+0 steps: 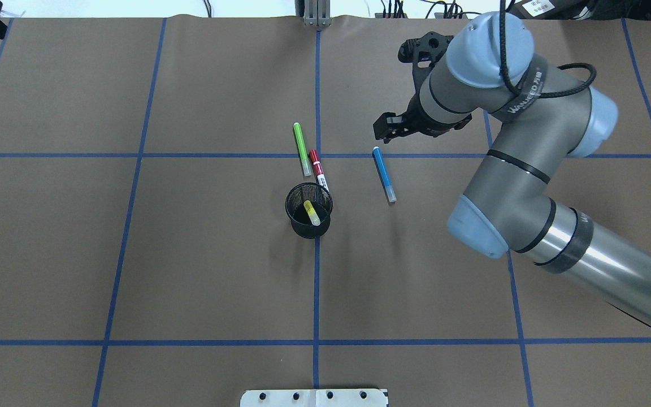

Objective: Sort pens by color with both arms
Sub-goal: 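Withdraw the right arm while the left arm moves toward the cup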

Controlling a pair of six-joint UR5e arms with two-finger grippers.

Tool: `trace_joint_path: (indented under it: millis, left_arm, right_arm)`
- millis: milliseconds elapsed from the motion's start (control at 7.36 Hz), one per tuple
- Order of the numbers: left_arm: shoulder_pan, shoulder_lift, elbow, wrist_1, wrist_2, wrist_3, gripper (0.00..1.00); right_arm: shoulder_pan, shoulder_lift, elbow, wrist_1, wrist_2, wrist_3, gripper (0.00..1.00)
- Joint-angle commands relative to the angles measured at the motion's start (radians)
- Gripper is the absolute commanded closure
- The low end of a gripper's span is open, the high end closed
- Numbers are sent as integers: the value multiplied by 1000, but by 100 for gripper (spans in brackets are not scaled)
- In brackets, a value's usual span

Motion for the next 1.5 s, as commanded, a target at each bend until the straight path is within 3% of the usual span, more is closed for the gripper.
trace_joint_path:
  millis: [0,136,272,952,1359]
  left_arm:
    - [112,-51,-17,-4,10,-227,1]
    - [167,-89,-17,-5,13,-348,0]
    - [235,-125,-17,-5,75,-439,0]
    - [509,-243,12,-7,259,-821,0]
    - [635,-387,156,-23,353,-994,0]
  right_arm:
    - [57,-100,61,-24,40,-98,0]
    - [105,-136,66,-23,93,-144,0]
    - [148,-168,66,-23,130,-185,0]
    - [285,-294,64,-19,213,-435,0]
    - [331,-367,55,-14,239,-562,0]
